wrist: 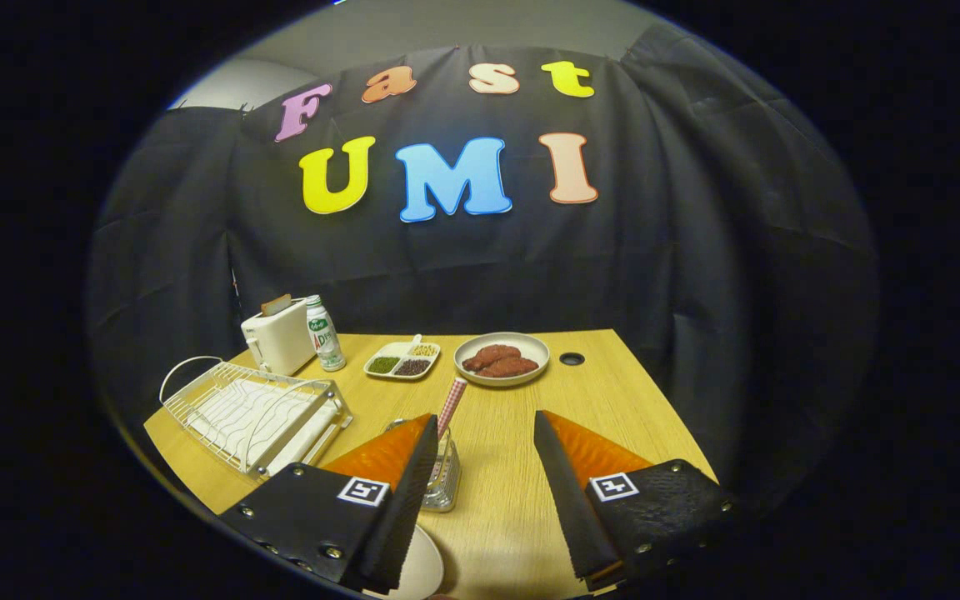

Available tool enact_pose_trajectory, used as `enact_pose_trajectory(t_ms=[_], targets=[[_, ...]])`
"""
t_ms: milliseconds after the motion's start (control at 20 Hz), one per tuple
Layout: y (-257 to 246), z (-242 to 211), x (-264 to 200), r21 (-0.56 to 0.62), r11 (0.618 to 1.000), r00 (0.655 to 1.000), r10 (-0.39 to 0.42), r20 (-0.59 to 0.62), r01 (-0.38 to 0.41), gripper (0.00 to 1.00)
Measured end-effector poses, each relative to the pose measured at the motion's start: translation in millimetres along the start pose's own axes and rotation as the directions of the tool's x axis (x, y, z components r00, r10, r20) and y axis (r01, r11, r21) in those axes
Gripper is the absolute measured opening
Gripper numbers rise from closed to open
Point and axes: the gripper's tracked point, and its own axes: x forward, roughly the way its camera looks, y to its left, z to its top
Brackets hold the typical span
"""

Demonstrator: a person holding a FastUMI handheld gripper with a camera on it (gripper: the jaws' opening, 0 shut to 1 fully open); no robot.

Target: Take the plate from the dish rack, then take the spoon from the basket and place it into the plate.

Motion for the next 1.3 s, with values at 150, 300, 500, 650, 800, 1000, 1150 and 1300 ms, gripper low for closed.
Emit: enact_pose_trajectory(t_ms=[150,300,500,650,800,1000,1150,1300], targets=[[5.1,17.3,15.6,-0.019,1.0,0.999,0.01,0.048,-0.009,0.73],[10.3,20.6,32.3,-0.031,0.999,0.997,0.008,0.073,-0.005,0.73],[15.7,4.8,63.7,0.011,1.0,0.999,0.002,0.038,-0.003,0.73],[15.6,-11.2,87.4,0.041,0.999,1.0,-0.005,-0.003,0.006,0.73],[17.8,-23.9,110.6,0.047,0.999,0.999,-0.01,-0.034,0.011,0.73],[22.5,-42.0,136.3,0.044,0.999,0.996,-0.011,-0.087,0.015,0.68],[39.2,-46.3,134.8,0.072,0.997,0.992,0.03,-0.123,-0.022,0.33],[53.6,-30.0,116.4,0.135,0.99,0.994,0.046,-0.099,-0.032,0.1]])
